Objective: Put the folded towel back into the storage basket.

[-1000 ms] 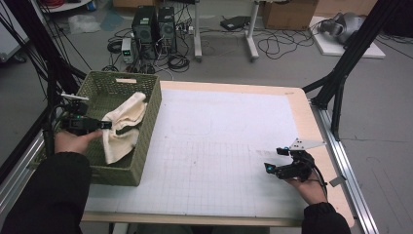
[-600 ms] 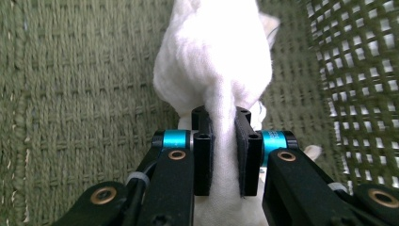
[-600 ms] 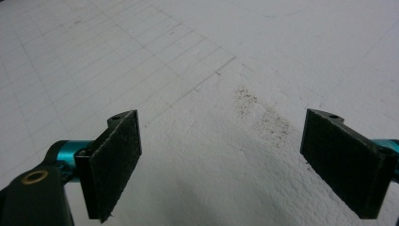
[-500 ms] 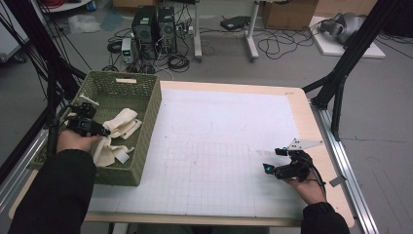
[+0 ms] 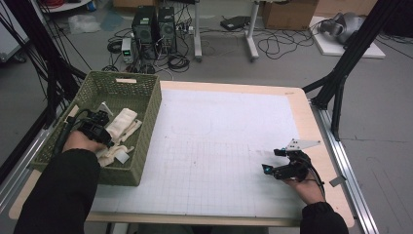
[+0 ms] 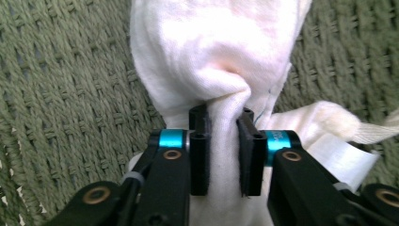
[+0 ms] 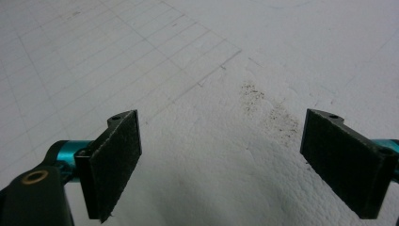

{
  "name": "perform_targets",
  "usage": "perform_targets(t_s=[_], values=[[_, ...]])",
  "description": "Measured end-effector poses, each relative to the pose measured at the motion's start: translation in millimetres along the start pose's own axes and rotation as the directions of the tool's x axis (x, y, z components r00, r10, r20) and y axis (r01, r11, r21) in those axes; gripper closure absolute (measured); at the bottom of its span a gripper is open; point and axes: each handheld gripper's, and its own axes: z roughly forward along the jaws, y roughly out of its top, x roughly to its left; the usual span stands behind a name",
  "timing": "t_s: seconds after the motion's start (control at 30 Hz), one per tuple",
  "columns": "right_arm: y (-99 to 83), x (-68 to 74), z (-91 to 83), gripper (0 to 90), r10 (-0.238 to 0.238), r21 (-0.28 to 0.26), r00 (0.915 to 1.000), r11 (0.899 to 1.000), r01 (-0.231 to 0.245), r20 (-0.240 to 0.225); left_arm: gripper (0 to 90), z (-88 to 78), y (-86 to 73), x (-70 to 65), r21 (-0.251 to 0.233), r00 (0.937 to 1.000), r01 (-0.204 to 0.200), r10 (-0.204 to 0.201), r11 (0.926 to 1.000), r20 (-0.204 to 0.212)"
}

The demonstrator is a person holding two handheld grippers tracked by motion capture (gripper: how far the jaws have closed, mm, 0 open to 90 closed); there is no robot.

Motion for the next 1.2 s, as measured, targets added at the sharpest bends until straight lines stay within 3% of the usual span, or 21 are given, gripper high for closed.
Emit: perform_targets(t_s=[0.17, 0.3, 0.4, 0.47, 0.6, 0.73, 0.87, 0.97, 1.07, 1.17, 1.2], values=[[-0.3, -0.9, -0.9, 12.3, 0.001, -0.003, 1.0, 1.0, -0.001, 0.003, 53.5, -15.2, 0.5, 2.1, -0.098, 0.9966, 0.027, -0.02, 0.9948, 0.08], [-0.3, -0.7, 0.0, 12.3, 0.003, 0.002, 1.0, 1.0, -0.003, 0.004, 50.6, -27.7, 5.2, 3.4, -0.162, 0.9932, 0.057, -0.04, 0.9851, 0.109], [-0.3, -0.5, 0.2, 12.3, 0.004, 0.005, 1.0, 1.0, -0.004, 0.004, 48.5, -30.9, 11.7, 1.9, -0.185, 0.9943, 0.06, -0.042, 0.981, 0.098], [-0.4, -1.2, 0.1, 12.3, 0.003, 0.003, 1.0, 1.0, -0.003, 0.005, 48.6, -28.9, 15.5, 1.3, -0.176, 0.9944, 0.061, -0.045, 0.9824, 0.096], [-0.6, -1.9, -0.1, 12.3, 0.011, 0.001, 0.9999, 1.0, -0.011, 0.003, 54.0, -17.1, 18.5, -0.3, -0.122, 0.9986, 0.04, -0.035, 0.9917, 0.039], [-0.6, -1.9, 1.5, 12.3, 0.008, 0.006, 1.0, 1.0, -0.008, 0.001, 59.1, -8.9, 20.3, 0.0, -0.095, 0.9989, 0.03, -0.026, 0.995, 0.039], [-0.5, -2.1, 2.0, 12.3, 0.006, 0.007, 1.0, 1.0, -0.006, 0.001, 54.3, 5.9, 20.7, -5.9, -0.034, 0.9999, -0.015, 0.015, 0.9993, -0.008], [-0.5, -2.2, 2.5, 12.3, 0.008, 0.012, 1.0, 1.0, -0.008, -0.002, 58.6, 14.7, 20.3, -8.6, -0.011, 0.999, -0.038, 0.038, 0.9992, -0.021], [-0.5, -2.0, 3.9, 12.3, 0.005, 0.015, 1.0, 1.0, -0.005, -0.005, 76.3, 13.0, 22.3, -7.0, -0.006, 0.9988, -0.022, 0.022, 0.9997, -0.044], [-0.5, -2.0, 4.5, 12.3, 0.005, 0.019, 1.0, 1.0, -0.005, -0.007, 80.6, 11.0, 23.8, -2.2, -0.025, 0.9987, 0.042, -0.043, 0.9988, -0.026], [-0.6, -2.1, 4.7, 12.3, 0.006, 0.017, 1.0, 1.0, -0.006, -0.007, 80.7, 7.7, 24.5, 0.2, -0.066, 0.9966, 0.081, -0.082, 0.9945, -0.007]])
